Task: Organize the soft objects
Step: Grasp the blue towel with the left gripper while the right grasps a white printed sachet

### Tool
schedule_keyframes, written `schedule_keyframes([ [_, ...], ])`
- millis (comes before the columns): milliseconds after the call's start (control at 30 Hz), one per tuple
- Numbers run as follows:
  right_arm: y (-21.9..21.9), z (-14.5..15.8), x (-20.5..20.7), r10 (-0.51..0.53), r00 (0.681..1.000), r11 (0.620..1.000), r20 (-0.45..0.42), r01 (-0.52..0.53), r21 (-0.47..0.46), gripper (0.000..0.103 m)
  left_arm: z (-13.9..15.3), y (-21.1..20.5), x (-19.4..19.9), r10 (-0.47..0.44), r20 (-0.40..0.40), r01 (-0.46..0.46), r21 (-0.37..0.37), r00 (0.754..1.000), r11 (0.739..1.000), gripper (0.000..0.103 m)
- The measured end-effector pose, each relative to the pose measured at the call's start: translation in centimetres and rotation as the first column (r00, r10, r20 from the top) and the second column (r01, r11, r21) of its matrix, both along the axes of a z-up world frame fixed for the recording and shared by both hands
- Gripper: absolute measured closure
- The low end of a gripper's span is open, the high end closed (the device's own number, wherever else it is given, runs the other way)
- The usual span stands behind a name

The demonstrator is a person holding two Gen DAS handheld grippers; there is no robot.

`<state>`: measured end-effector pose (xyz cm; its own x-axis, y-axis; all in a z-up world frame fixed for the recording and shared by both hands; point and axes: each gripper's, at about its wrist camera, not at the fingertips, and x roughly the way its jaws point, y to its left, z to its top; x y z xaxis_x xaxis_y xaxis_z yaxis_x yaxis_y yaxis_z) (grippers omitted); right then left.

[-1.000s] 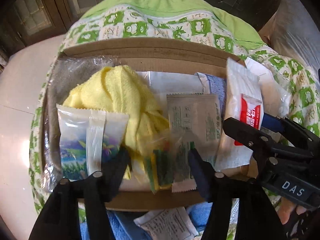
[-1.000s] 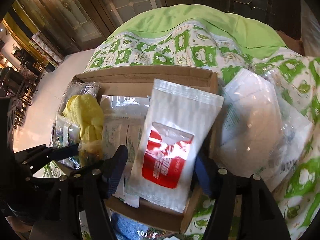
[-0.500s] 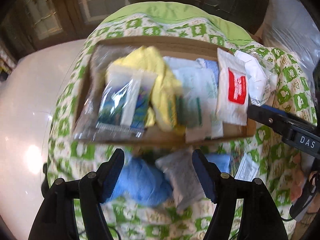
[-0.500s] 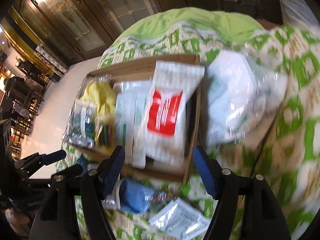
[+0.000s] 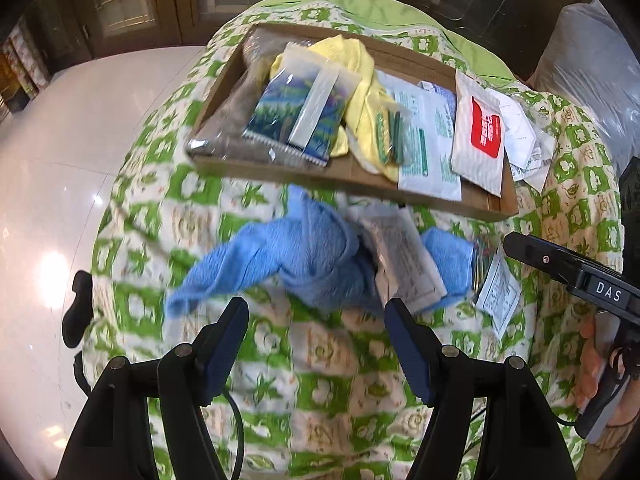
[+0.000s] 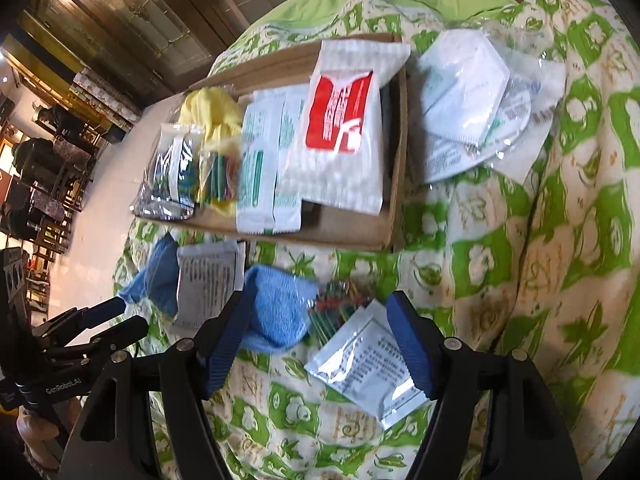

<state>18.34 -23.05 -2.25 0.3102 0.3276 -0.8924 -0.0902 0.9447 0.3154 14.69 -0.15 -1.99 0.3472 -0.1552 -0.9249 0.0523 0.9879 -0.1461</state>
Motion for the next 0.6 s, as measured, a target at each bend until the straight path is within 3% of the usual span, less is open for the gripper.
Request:
schedule_keyframes([
  [300,-0.2,-1.1,-0.9,-0.005,0.999,0.998,-0.041,0.003,-0.056,0.033,-1.6,2.2,-2.5,0.054,-0.035,-0.055,-0.014,0.998,0.998,0.029],
  [600,-0.4,-3.9,-1.4,0.056,0.983,0.989,-0.176,-0.078,-0.124,0.033,-1.6,0.0,-3.0,0.011,-0.030,-0.012,-0.006,0.999,1.000,0.029],
])
